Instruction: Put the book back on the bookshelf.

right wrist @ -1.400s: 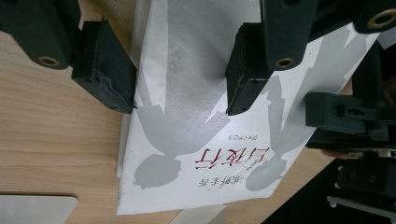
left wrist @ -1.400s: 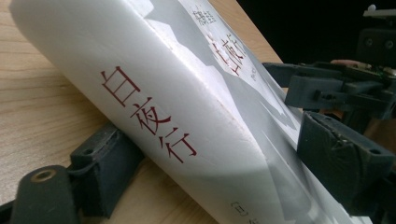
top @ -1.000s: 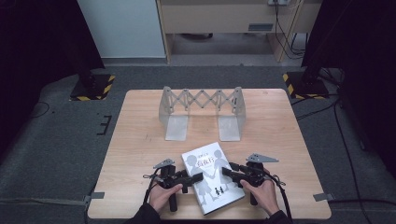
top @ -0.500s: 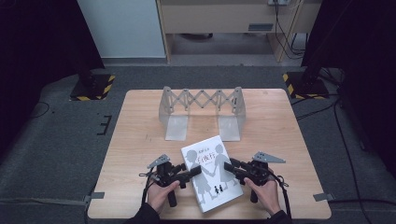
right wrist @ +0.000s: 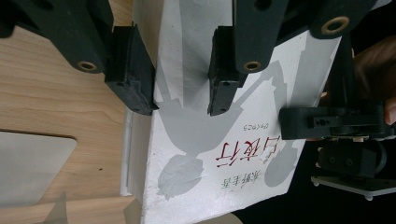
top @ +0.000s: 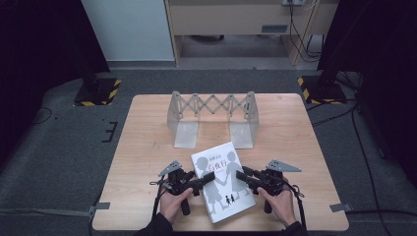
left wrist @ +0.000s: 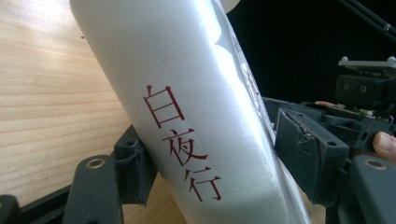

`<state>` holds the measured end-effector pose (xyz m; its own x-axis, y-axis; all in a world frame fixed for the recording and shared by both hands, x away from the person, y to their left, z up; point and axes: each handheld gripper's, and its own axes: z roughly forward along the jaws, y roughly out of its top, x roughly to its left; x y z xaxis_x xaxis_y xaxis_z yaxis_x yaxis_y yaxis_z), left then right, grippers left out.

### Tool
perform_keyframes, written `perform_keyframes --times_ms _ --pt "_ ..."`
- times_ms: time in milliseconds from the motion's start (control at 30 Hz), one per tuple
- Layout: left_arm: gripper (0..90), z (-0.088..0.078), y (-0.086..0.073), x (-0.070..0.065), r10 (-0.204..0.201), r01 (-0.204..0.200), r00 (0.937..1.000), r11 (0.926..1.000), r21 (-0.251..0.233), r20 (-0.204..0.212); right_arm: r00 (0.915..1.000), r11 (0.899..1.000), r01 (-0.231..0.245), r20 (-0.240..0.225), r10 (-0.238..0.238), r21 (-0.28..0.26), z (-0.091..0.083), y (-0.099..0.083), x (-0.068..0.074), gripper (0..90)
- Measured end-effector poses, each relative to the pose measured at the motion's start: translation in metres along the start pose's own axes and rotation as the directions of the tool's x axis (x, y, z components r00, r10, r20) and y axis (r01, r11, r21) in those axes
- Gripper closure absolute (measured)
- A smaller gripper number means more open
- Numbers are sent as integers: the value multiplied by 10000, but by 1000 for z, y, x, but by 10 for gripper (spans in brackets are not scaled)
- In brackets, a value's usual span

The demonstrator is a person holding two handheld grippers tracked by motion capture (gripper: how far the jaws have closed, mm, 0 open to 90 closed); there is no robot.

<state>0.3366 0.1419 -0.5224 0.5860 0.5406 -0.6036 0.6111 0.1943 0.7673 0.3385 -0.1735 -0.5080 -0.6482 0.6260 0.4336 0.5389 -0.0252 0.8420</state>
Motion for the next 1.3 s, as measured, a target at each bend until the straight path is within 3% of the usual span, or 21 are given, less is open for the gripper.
perform_keyframes --times_ms 167,267,467,633,867,967,1167,1300 --pt "344 4 0 0 -51 56 9995 9999 -161 297 10000 10000 56 -41 -57 -54 0 0 0 622" --pt "337 8 2 -2 -136 129 9988 9998 140 471 9997 10000 54 -248 -54 -25 1 0 3 627" --pt "376 11 1 -2 -552 581 9972 9966 -576 499 9991 9999 14 -417 -18 -102 2 0 4 612" --pt "407 11 3 -2 -671 709 9960 9953 -661 584 9990 9999 32 -443 -36 -97 1 1 3 609" --pt "440 11 7 -5 -746 790 9944 9952 -572 754 9985 9999 -138 -534 133 -92 3 2 2 507" --pt "458 11 10 -7 -798 847 9932 9949 -550 852 9990 9998 -159 -411 153 -132 0 3 -1 442" --pt "484 8 14 -10 -907 953 9919 9942 -490 892 9994 9985 -125 308 142 -530 -17 8 -16 367" --pt "491 7 16 -12 -901 948 9916 9944 -471 932 9974 9993 -99 714 125 -371 -24 9 -26 312"
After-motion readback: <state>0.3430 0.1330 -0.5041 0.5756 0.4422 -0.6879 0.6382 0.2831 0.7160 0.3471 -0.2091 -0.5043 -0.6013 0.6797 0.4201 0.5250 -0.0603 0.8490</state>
